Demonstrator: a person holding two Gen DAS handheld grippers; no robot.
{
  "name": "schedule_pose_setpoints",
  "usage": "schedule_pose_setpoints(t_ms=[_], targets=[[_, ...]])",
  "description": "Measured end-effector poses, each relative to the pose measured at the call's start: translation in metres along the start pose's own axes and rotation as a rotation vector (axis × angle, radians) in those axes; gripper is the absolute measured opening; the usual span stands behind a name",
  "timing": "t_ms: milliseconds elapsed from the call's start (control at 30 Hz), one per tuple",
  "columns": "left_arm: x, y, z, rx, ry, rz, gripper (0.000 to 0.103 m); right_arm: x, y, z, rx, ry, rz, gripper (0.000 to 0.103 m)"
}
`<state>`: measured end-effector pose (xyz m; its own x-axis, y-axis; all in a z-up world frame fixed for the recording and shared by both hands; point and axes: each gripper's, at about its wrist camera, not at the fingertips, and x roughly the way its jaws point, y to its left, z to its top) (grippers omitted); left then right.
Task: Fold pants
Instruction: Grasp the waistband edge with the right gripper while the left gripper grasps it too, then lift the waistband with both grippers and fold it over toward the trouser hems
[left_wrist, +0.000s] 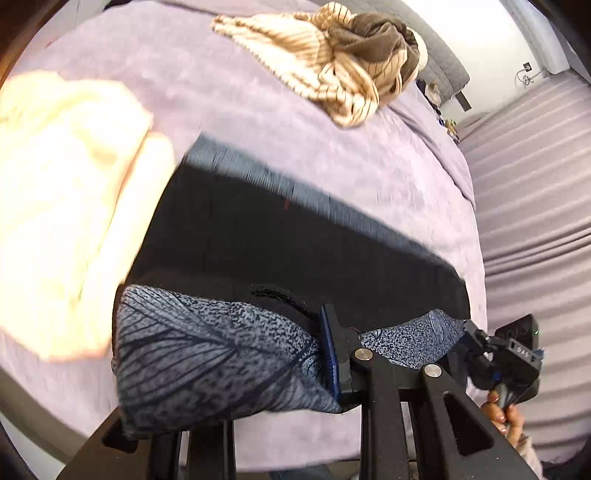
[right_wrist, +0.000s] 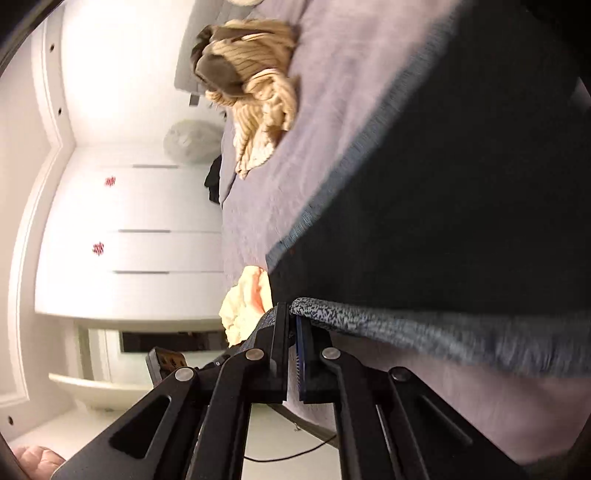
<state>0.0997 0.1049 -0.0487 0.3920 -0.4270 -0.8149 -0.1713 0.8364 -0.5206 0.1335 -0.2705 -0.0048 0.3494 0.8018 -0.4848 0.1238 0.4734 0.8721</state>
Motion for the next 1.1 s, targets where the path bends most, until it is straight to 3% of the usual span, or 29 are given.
schedule_pose_setpoints(t_ms=[167,267,333,467,500,533,567,600,700,867,933,1100], targets=[[0.049,-0.002,0.069,-0.016,-0.072,0.139,0.027,0.063,0.003,0.087,-0.095,0.142,-0.108,0.004],[0.098,0.014,0.093,-0.059,-0.040,0.241,0.028,0.105,-0.024,0.112,-0.096,0.216,-0.220,0.006],[0.121,0.024,0.099,-0.087,-0.002,0.270,0.028,0.130,-0.046,0.122,-0.076,0.260,-0.283,0.006],[0.101,0.012,0.094,-0.053,0.006,0.274,0.028,0.138,-0.063,0.132,-0.015,0.277,-0.234,0.012],[0.090,0.007,0.093,-0.029,0.001,0.280,0.034,0.133,-0.059,0.132,-0.026,0.280,-0.209,0.028],[0.076,0.001,0.089,0.003,-0.013,0.309,0.047,0.127,-0.052,0.132,-0.045,0.280,-0.188,0.056],[0.064,-0.004,0.089,0.024,-0.033,0.348,0.056,0.121,-0.042,0.130,-0.065,0.276,-0.178,0.074],[0.051,-0.010,0.084,0.050,-0.057,0.395,0.066,0.113,-0.035,0.128,-0.089,0.271,-0.179,0.076],[0.048,-0.026,0.081,0.078,-0.040,0.472,0.067,0.088,-0.018,0.121,-0.124,0.274,-0.158,0.076],[0.076,-0.077,0.029,0.181,0.052,0.527,0.067,0.002,-0.024,0.094,-0.140,0.207,-0.234,0.076],[0.095,-0.106,0.008,0.242,0.087,0.495,0.067,-0.039,-0.040,0.084,-0.111,0.154,-0.290,0.076],[0.146,-0.181,-0.038,0.367,0.220,0.302,0.067,-0.148,-0.093,0.042,0.034,-0.033,-0.435,0.076]])
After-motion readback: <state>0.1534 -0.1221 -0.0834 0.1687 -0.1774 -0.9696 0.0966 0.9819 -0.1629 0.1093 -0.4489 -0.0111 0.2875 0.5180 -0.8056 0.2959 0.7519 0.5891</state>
